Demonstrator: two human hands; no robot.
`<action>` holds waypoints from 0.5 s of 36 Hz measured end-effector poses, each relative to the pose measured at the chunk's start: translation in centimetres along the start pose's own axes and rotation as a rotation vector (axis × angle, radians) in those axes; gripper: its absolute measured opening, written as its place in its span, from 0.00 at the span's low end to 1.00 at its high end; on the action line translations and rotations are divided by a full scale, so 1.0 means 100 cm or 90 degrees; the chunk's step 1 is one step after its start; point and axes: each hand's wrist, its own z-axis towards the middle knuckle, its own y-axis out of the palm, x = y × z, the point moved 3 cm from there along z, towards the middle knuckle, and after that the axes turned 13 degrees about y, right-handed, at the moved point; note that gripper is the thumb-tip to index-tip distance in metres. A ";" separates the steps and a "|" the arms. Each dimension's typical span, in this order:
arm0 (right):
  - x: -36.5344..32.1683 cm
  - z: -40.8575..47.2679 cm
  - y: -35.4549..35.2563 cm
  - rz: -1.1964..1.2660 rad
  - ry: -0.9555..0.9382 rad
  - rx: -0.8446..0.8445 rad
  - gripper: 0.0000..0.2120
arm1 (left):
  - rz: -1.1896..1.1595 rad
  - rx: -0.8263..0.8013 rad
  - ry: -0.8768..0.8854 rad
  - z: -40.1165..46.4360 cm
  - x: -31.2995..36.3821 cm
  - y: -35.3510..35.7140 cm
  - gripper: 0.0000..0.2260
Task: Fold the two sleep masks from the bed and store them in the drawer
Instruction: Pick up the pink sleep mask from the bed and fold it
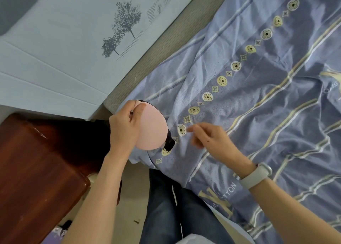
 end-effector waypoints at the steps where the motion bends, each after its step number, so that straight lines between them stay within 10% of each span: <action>1: -0.006 -0.002 0.007 0.056 0.010 -0.043 0.11 | 0.006 -0.009 0.009 -0.001 0.004 0.001 0.09; 12: -0.015 0.011 0.026 0.009 0.020 -0.188 0.07 | -0.152 -0.128 0.083 -0.004 0.028 0.010 0.10; 18: -0.008 0.019 0.013 0.206 0.082 -0.105 0.07 | -0.523 -0.153 -0.235 -0.006 0.014 0.017 0.14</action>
